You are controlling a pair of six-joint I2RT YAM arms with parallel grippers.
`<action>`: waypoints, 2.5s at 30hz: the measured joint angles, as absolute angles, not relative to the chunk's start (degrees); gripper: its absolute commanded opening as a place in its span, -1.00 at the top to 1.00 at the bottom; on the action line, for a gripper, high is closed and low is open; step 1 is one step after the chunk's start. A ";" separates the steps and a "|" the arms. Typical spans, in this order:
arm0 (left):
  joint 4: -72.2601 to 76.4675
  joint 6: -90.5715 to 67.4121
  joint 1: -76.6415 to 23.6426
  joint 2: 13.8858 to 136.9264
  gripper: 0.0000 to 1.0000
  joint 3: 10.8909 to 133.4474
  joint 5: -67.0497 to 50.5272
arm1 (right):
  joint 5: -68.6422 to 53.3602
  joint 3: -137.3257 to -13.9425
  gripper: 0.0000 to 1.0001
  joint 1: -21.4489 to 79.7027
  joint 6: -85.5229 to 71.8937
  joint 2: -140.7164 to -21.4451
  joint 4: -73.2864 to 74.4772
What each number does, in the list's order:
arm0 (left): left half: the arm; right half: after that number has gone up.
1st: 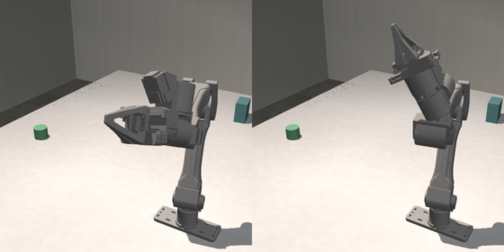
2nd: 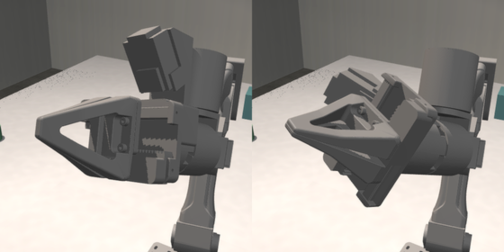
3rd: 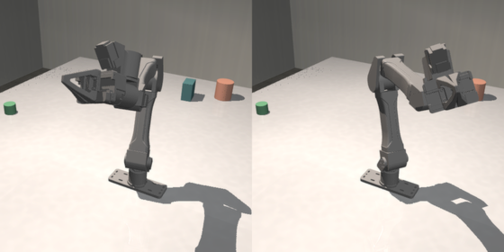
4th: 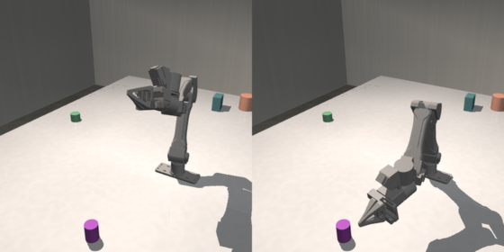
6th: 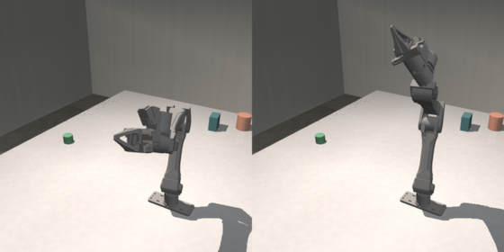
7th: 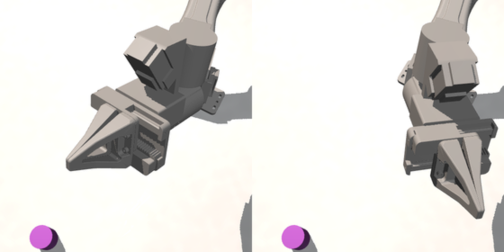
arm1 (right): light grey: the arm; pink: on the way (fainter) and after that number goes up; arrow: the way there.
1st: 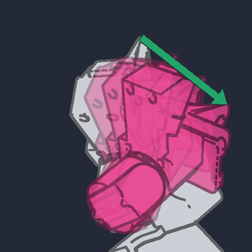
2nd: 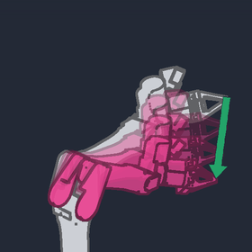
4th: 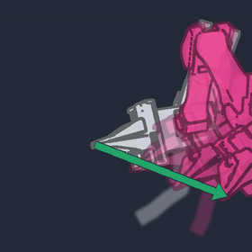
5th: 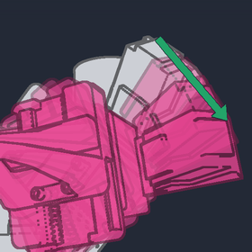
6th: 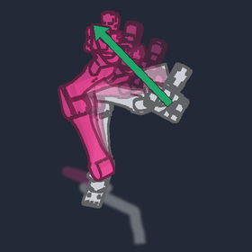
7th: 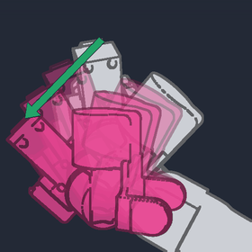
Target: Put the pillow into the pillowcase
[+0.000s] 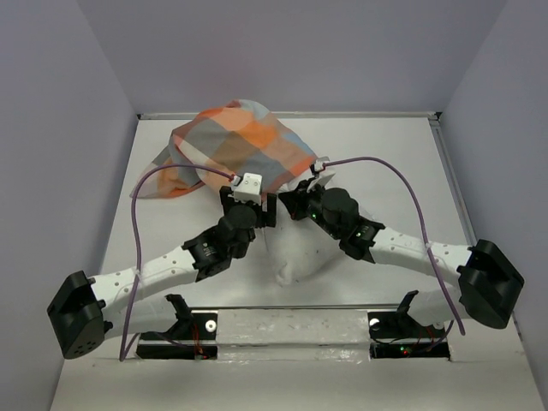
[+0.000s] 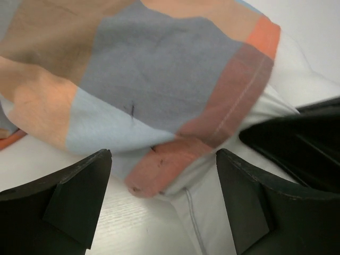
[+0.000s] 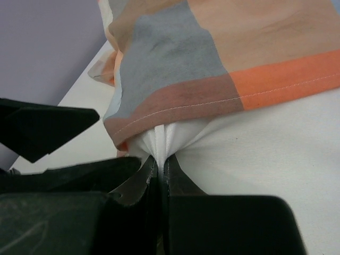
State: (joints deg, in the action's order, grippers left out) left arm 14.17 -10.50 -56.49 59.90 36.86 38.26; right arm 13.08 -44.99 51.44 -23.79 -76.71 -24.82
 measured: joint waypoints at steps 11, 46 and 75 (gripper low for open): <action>20.60 -4.25 -52.64 64.36 0.99 38.39 39.31 | 11.97 -44.07 1.00 51.44 -23.86 -76.38 -24.86; -0.64 -29.06 -51.94 43.42 1.00 48.21 14.94 | 10.41 -55.77 1.00 58.54 -22.52 -78.43 -15.92; -12.12 -15.25 -48.51 87.15 -0.78 86.78 22.15 | -21.17 -49.87 -0.68 21.39 -39.46 -81.45 -2.20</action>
